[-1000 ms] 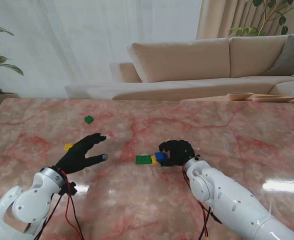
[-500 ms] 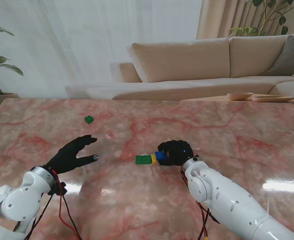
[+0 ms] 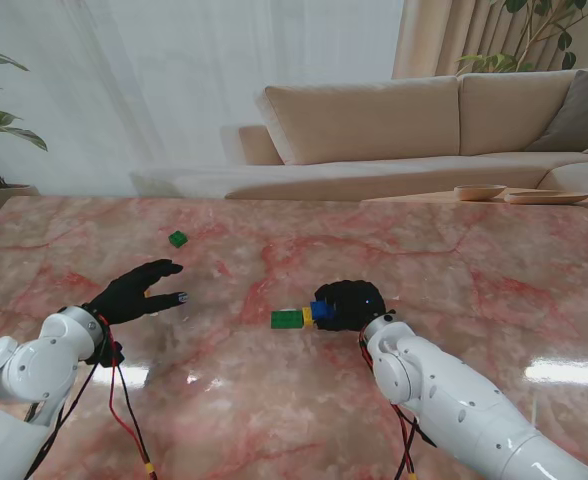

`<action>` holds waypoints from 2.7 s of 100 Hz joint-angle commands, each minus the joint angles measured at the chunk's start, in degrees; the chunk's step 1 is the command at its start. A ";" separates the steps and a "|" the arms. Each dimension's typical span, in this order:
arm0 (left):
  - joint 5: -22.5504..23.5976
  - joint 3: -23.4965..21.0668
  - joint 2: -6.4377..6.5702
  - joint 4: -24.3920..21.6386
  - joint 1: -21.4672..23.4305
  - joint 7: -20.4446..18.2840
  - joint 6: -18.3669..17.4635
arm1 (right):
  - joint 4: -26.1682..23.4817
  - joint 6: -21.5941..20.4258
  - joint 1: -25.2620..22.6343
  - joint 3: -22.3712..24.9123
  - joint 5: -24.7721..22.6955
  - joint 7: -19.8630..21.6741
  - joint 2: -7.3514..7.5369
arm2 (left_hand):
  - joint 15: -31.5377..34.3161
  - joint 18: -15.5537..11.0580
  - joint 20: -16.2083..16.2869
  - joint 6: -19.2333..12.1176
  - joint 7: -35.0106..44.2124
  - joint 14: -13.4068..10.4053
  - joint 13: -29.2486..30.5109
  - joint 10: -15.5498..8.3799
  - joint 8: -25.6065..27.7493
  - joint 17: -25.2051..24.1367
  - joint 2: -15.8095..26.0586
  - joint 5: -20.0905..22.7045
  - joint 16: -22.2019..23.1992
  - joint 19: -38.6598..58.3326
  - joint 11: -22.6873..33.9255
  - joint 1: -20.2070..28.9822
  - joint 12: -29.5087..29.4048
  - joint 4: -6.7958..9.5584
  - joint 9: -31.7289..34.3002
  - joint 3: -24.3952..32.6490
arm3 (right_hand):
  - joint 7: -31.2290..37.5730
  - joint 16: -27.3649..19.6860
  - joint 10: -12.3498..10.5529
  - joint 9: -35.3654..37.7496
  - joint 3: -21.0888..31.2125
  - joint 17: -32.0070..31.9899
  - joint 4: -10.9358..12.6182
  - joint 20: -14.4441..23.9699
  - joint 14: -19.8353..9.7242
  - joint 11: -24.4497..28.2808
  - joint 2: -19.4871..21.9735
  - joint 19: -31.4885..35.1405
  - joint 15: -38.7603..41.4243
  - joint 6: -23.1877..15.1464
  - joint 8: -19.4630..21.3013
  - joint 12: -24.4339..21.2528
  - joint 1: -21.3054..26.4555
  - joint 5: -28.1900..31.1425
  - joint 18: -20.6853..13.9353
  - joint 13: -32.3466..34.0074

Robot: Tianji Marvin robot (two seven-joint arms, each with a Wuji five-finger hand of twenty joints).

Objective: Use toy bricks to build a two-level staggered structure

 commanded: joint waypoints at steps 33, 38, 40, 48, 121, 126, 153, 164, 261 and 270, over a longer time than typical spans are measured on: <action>-1.10 6.11 0.19 8.80 -13.74 -2.83 7.35 | -0.69 1.09 -0.94 0.18 -0.46 1.07 -0.04 | -1.54 -2.25 1.34 -1.04 0.48 -2.57 -1.38 -0.97 -0.07 -0.72 0.94 0.24 -0.20 -2.40 -0.16 0.41 0.04 0.77 -0.80 2.06 | -0.07 1.43 -0.18 0.06 -0.17 -0.19 0.39 0.66 -0.94 -1.56 -0.04 2.31 1.02 -0.34 -0.14 -0.73 -0.69 0.50 -0.84 1.20; -0.91 7.24 0.17 10.02 -15.61 -3.11 8.92 | -0.80 1.02 -0.99 0.23 -0.62 1.18 0.03 | -1.61 -2.22 1.45 -0.94 0.31 -2.58 -1.50 -1.00 -0.19 -0.81 1.06 -0.01 -0.22 -2.43 -0.33 0.28 -0.05 0.73 -0.88 2.06 | -0.15 1.43 -0.20 0.17 -0.15 -0.20 0.42 0.65 -0.97 -1.63 0.00 2.31 1.00 -0.26 -0.22 -0.79 -0.59 0.57 -0.83 1.21; -0.84 7.68 0.17 10.58 -16.38 -3.23 9.38 | -0.83 0.99 -1.00 0.24 -0.69 1.20 0.06 | -1.66 -2.20 1.49 -0.87 0.20 -2.54 -1.56 -0.90 -0.26 -0.83 1.22 -0.14 -0.23 -2.44 -0.43 0.17 -0.10 0.72 -0.94 2.04 | -0.15 1.44 -0.20 0.16 -0.18 -0.20 0.41 0.64 -0.98 -1.67 -0.03 2.31 1.03 -0.29 -0.24 -0.81 -0.61 0.66 -0.83 1.30; -0.75 9.55 0.12 12.54 -19.34 -3.65 11.72 | -0.92 0.85 -1.07 0.36 -0.65 1.32 0.08 | -2.13 -2.17 1.81 -0.72 -0.90 -2.55 -1.73 -1.12 -1.15 -1.01 1.77 -0.11 -0.34 -2.85 -1.16 -0.28 -0.54 0.72 -1.04 1.84 | -0.19 1.45 -0.19 0.31 -0.16 -0.19 0.44 0.63 -0.89 -1.69 -0.01 2.32 1.02 -0.23 -0.30 -0.85 -0.52 0.78 -0.83 1.31; -6.18 33.24 -2.68 41.44 -45.40 -4.00 15.98 | -0.52 -0.15 -0.50 0.13 0.27 2.90 0.18 | -8.55 -2.49 -4.42 -1.44 -8.45 -5.00 -3.42 -4.21 -4.24 -0.23 9.42 -6.80 -14.64 -11.60 -11.61 -5.05 -5.50 3.77 -5.81 -3.29 | 0.10 1.64 -0.10 1.00 0.21 0.13 0.37 0.64 -0.81 -1.71 0.13 2.58 1.20 -0.45 -0.35 -0.81 -0.40 1.38 -0.59 1.91; -7.13 34.75 -3.18 43.65 -46.86 -3.72 15.21 | -0.39 -0.22 -0.38 0.09 0.33 2.86 0.15 | -8.61 -2.57 -4.69 -1.79 -8.75 -5.14 -3.44 -4.41 -4.32 -0.20 9.59 -7.33 -14.87 -11.65 -11.62 -5.26 -5.81 3.80 -5.77 -3.39 | 0.13 1.65 -0.12 1.09 0.20 0.17 0.36 0.65 -0.84 -1.68 0.10 2.60 1.20 -0.42 -0.35 -0.79 -0.43 1.46 -0.57 1.93; -11.35 41.57 -7.07 56.73 -53.60 0.42 9.52 | 0.11 -0.94 0.06 -0.25 0.86 3.10 0.06 | -8.78 -2.50 -5.89 -2.92 -9.78 -5.81 -3.52 -5.49 -4.38 -0.19 9.74 -8.63 -16.01 -11.55 -11.95 -5.57 -8.80 4.04 -5.97 -3.50 | 0.25 1.71 -0.08 1.35 0.31 0.33 0.32 0.66 -0.83 -1.70 0.19 2.74 1.27 -0.47 -0.37 -0.76 -0.50 1.69 -0.55 2.14; -13.45 44.90 -9.49 63.71 -56.74 0.85 6.86 | -0.15 -1.02 -0.10 -0.07 0.91 3.47 0.15 | -8.81 -2.83 -7.07 -2.72 -11.25 -5.99 -3.44 -5.57 -4.86 -0.08 10.02 -8.73 -17.00 -11.86 -11.85 -5.74 -9.06 4.04 -5.95 -3.56 | 0.26 1.73 -0.11 1.39 0.36 0.34 0.32 0.65 -0.78 -1.72 0.24 2.77 1.29 -0.41 -0.39 -0.74 -0.53 1.73 -0.51 2.18; -14.84 52.03 -15.19 79.11 -61.96 -3.80 0.88 | -2.06 -1.52 -1.28 1.22 0.66 6.06 0.89 | -7.77 -2.05 -8.11 2.94 -10.56 -2.10 -3.38 0.46 -2.39 -0.24 11.47 -7.89 -12.22 -11.05 -11.22 -7.38 -5.90 3.94 -5.93 -3.98 | 0.39 1.92 -0.06 1.66 1.32 0.55 0.18 0.63 -0.84 -1.83 0.45 3.03 1.41 -0.48 -0.49 -0.62 -0.52 2.00 -0.40 2.47; -14.41 52.63 -14.99 79.09 -62.01 -3.42 0.23 | -2.10 -1.46 -1.29 1.08 0.71 6.22 0.90 | -6.15 -1.47 -4.57 3.67 -9.25 -0.49 -3.27 2.13 -0.55 -0.60 11.23 -6.90 -6.18 -9.50 -9.56 -7.52 1.47 3.96 -5.45 -3.96 | 0.37 1.92 -0.03 1.66 1.43 0.55 0.16 0.63 -0.80 -1.86 0.54 3.04 1.41 -0.50 -0.50 -0.63 -0.60 1.98 -0.40 2.49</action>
